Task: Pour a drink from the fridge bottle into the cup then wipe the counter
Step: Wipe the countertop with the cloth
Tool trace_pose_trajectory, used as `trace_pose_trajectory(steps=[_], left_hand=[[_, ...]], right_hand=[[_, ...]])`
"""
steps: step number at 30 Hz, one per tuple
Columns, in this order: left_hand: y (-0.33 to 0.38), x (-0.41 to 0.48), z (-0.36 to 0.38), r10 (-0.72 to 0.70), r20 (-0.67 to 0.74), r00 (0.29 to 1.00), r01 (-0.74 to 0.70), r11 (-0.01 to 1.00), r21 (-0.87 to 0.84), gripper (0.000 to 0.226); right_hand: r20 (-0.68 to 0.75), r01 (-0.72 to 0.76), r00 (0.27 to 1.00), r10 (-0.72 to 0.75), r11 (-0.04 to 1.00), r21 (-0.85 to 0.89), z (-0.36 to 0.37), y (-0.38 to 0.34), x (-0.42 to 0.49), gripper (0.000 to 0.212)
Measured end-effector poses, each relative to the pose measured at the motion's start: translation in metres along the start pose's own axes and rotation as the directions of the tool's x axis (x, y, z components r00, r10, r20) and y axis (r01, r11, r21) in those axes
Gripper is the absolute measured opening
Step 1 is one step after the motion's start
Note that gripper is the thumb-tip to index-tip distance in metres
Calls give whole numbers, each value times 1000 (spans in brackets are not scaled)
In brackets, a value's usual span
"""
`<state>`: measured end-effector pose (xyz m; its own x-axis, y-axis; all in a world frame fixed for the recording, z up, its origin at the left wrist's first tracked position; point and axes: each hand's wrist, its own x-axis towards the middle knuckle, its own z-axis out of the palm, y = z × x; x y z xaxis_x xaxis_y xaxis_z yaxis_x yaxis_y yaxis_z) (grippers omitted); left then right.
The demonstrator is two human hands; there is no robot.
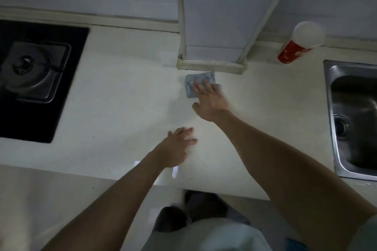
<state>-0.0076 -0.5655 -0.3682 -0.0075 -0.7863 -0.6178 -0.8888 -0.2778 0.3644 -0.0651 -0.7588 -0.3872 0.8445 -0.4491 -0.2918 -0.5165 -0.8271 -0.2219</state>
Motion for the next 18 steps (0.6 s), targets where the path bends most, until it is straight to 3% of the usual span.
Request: trace_pose_trajectory(steps=[5, 11, 14, 18], left_hand=[[9, -5, -8, -15, 26, 1000, 16, 1000, -25, 63], [13, -16, -1, -9, 26, 1000, 9, 1000, 12, 65], [14, -35, 9, 62, -11, 998, -61, 998, 35, 65], [6, -70, 32, 67, -45, 997, -63, 994, 86, 61]], right_hand=[[-19, -252, 967, 255, 963, 97, -2, 65, -58, 71], [91, -488, 872, 482, 835, 253, 1, 37, -64, 77], [142, -464, 885, 443, 857, 224, -8, 5, -48, 79], [146, -263, 959, 241, 953, 152, 1, -59, -33, 83]])
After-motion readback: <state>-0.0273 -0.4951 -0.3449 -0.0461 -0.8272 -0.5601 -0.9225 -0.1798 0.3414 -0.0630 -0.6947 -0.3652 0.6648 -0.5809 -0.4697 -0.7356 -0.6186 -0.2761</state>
